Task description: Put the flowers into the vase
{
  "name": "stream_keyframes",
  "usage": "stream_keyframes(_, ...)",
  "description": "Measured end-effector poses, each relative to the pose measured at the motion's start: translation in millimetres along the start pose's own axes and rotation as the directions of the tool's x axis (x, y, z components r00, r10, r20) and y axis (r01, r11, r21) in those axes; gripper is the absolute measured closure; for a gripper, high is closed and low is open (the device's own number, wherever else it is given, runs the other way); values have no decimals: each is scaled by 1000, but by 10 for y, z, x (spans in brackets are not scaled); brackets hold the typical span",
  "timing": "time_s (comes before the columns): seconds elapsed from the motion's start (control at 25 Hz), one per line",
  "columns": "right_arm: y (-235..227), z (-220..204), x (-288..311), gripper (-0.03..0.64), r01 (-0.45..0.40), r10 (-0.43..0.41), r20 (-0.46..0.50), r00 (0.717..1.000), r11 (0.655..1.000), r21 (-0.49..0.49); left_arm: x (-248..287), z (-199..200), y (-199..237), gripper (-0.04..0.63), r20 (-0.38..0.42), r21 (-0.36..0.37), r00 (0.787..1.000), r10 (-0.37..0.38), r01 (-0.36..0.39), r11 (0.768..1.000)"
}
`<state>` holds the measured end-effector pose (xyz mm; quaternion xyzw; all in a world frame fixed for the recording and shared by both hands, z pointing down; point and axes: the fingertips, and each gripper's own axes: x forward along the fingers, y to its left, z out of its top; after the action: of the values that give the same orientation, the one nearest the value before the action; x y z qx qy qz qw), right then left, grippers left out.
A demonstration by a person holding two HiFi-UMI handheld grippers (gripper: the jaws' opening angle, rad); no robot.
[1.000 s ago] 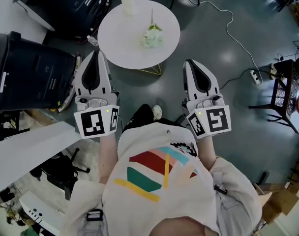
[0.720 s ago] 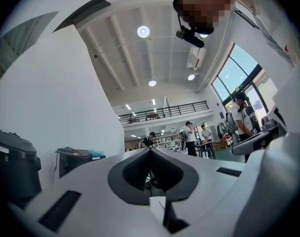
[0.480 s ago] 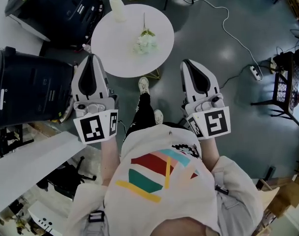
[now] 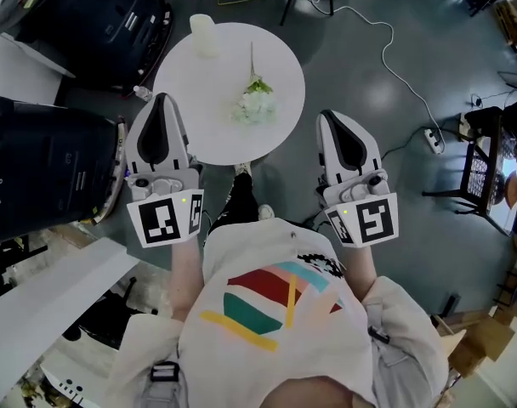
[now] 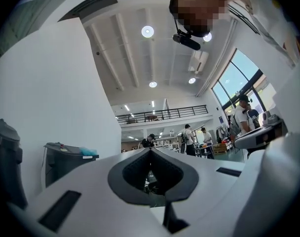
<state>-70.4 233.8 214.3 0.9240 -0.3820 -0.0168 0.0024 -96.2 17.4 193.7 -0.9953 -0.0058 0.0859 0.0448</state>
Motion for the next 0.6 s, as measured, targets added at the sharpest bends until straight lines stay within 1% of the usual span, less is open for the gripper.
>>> stream_keyframes(0.12, -35, 65, 388, 606, -22, 22, 19, 1000, 1000, -1, 299, -40, 190, 595, 5, 10, 1000, -5, 5, 1000)
stream_keyframes(0.2, -46, 88, 651, 606, -38, 38, 24, 999, 999, 0, 461, -84, 334, 595, 7, 0, 1000, 7, -7, 1000)
stream_keyframes(0.4, -11, 21, 1311, 606, -98, 95, -34, 995, 992, -74, 770, -283, 684, 595, -16, -31, 999, 40, -40, 999)
stream_keyframes(0.48, 3, 1, 1571, 606, -118, 116, -38, 993, 991, -60, 880, -352, 831, 595, -21, -34, 999, 47, -47, 998)
stream_keyframes(0.6, 4, -54, 1865, 606, -127, 126, -37, 991, 992, -16, 1015, -435, 1004, 595, -28, -7, 999, 41, -42, 999)
